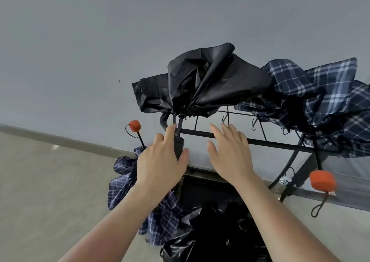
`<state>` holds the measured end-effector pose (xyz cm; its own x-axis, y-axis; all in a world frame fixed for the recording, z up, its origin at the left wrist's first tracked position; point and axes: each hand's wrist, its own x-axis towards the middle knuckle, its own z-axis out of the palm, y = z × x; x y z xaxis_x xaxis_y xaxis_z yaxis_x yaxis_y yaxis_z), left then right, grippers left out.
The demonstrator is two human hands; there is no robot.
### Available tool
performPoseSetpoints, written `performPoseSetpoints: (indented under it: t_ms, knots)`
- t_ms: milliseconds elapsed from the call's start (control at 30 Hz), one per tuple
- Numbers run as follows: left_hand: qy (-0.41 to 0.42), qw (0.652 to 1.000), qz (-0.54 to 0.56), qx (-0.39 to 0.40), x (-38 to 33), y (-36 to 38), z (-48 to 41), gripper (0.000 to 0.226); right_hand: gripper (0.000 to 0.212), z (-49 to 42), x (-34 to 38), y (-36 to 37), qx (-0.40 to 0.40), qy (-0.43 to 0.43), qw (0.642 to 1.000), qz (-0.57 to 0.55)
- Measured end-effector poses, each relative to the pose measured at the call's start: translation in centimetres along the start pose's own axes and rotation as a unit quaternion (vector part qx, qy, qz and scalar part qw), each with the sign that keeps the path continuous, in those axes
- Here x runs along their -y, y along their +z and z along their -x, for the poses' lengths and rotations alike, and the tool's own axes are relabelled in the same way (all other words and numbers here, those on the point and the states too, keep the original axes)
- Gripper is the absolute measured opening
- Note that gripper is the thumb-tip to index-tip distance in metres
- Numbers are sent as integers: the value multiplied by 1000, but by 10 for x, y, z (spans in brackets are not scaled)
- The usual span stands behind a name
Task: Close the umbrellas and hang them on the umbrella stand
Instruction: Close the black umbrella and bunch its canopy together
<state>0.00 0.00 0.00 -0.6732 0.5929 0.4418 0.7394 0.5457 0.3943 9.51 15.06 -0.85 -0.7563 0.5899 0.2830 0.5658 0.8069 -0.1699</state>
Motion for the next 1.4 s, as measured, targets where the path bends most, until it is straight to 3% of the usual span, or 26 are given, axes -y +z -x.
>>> performPoseSetpoints:
  t_ms: [233, 567, 867, 1033, 1133, 1267, 1400]
  knots:
    - [-4, 994, 108, -11, 8, 27, 0, 53, 46, -2, -4, 16, -46, -13, 998, 31]
    - [4, 947, 294, -132, 9, -17, -9, 25, 46, -2, -5, 11, -25, -6, 999, 19]
    - [1, 931, 187, -314, 64, -150, -11, 14, 46, -6, -5, 14, -38, 1, 999, 30]
    - [-51, 951, 133, -273, 97, -211, 9, 14, 47, -6, 3, 14, -37, 28, 998, 37]
    - [-109, 959, 108, -238, 102, -213, 23, 13, 54, -3, 25, 13, -56, 42, 997, -17]
    - [-170, 968, 75, -168, 109, -193, 41, 11, 69, 10, 87, 16, -112, -63, 975, -182]
    - [-179, 974, 70, -118, 112, -169, 58, 9, 89, 31, 149, 31, -32, -185, 923, -337]
